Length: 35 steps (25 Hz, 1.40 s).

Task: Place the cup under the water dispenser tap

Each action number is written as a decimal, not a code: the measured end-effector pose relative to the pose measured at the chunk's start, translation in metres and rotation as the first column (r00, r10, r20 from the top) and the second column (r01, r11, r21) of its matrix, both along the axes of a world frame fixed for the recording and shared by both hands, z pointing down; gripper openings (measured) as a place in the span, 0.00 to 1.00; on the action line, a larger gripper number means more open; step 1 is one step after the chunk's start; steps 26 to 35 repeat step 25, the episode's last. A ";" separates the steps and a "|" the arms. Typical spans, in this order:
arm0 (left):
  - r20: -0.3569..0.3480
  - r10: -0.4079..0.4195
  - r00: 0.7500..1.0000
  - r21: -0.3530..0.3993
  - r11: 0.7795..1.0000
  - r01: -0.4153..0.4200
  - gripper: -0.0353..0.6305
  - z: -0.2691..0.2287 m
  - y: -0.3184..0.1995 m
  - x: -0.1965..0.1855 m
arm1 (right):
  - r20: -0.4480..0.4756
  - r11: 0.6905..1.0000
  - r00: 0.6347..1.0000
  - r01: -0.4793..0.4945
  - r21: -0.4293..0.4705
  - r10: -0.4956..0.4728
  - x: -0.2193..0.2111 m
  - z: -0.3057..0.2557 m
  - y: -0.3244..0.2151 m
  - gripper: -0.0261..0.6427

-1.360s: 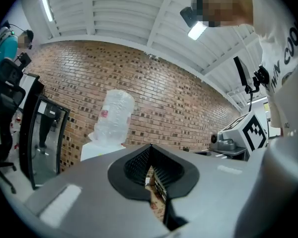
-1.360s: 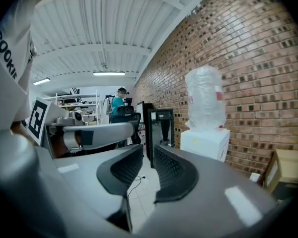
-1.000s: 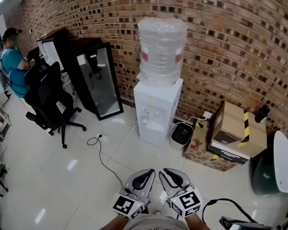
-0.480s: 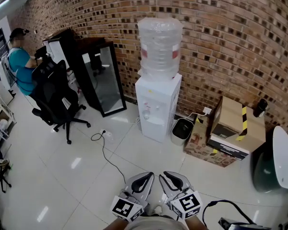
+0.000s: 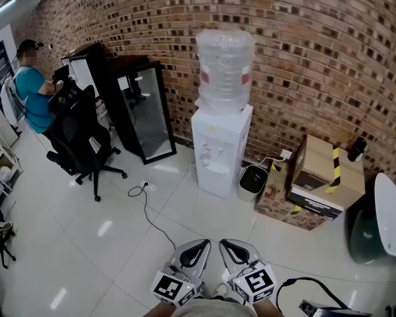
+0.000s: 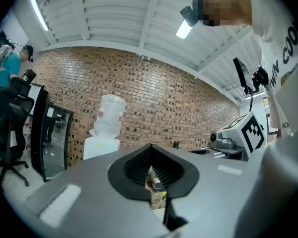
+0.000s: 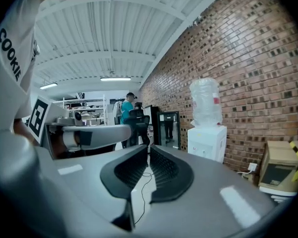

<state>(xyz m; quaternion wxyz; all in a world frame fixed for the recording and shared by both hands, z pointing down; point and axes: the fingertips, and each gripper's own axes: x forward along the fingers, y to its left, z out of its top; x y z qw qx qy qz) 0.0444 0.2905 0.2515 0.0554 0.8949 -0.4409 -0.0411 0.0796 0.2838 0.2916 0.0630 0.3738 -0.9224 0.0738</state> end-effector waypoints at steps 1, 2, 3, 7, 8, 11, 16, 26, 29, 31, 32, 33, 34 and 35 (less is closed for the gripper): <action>-0.002 -0.002 1.000 0.002 1.000 0.002 0.04 0.000 0.001 -0.003 | -0.001 1.000 1.000 0.002 0.000 -0.002 -0.003 0.000 0.002 0.05; -0.002 -0.002 1.000 0.005 1.000 0.002 0.04 -0.001 0.002 -0.005 | -0.002 1.000 1.000 0.003 -0.002 -0.003 -0.005 0.000 0.004 0.05; -0.003 -0.001 1.000 0.008 1.000 0.001 0.04 -0.001 0.003 -0.007 | -0.003 1.000 1.000 0.002 -0.004 -0.002 -0.006 0.000 0.006 0.05; -0.011 -0.003 1.000 0.012 1.000 0.003 0.04 -0.003 0.007 -0.013 | -0.005 1.000 1.000 -0.001 -0.004 0.001 -0.010 0.000 0.009 0.05; -0.015 -0.004 1.000 0.011 1.000 0.004 0.04 -0.003 0.008 -0.015 | -0.007 1.000 1.000 0.000 -0.002 0.000 -0.012 -0.001 0.009 0.05; -0.018 -0.005 1.000 0.002 1.000 0.005 0.04 -0.001 0.011 -0.018 | -0.010 1.000 1.000 0.000 -0.001 0.000 -0.015 -0.002 0.010 0.05; -0.018 -0.006 1.000 0.003 1.000 0.006 0.04 -0.002 0.014 -0.022 | -0.010 1.000 1.000 0.003 -0.003 -0.003 -0.020 -0.002 0.012 0.05; -0.019 -0.008 1.000 0.004 1.000 0.008 0.04 0.000 0.013 -0.030 | -0.015 1.000 1.000 0.012 0.000 -0.012 -0.030 0.001 0.011 0.05; -0.019 -0.008 1.000 0.004 1.000 0.008 0.04 0.000 0.013 -0.030 | -0.015 1.000 1.000 0.012 0.000 -0.012 -0.030 0.001 0.011 0.05; -0.019 -0.008 1.000 0.004 1.000 0.008 0.04 0.000 0.013 -0.030 | -0.015 1.000 1.000 0.012 0.000 -0.012 -0.030 0.001 0.011 0.05; -0.019 -0.008 1.000 0.004 1.000 0.008 0.04 0.000 0.013 -0.030 | -0.015 1.000 1.000 0.012 0.000 -0.012 -0.030 0.001 0.011 0.05; -0.019 -0.008 1.000 0.004 1.000 0.008 0.04 0.000 0.013 -0.030 | -0.015 1.000 1.000 0.012 0.000 -0.012 -0.030 0.001 0.011 0.05; -0.019 -0.008 1.000 0.004 1.000 0.008 0.04 0.000 0.013 -0.030 | -0.015 1.000 1.000 0.012 0.000 -0.012 -0.030 0.001 0.011 0.05; -0.019 -0.008 1.000 0.004 1.000 0.008 0.04 0.000 0.013 -0.030 | -0.015 1.000 1.000 0.012 0.000 -0.012 -0.030 0.001 0.011 0.05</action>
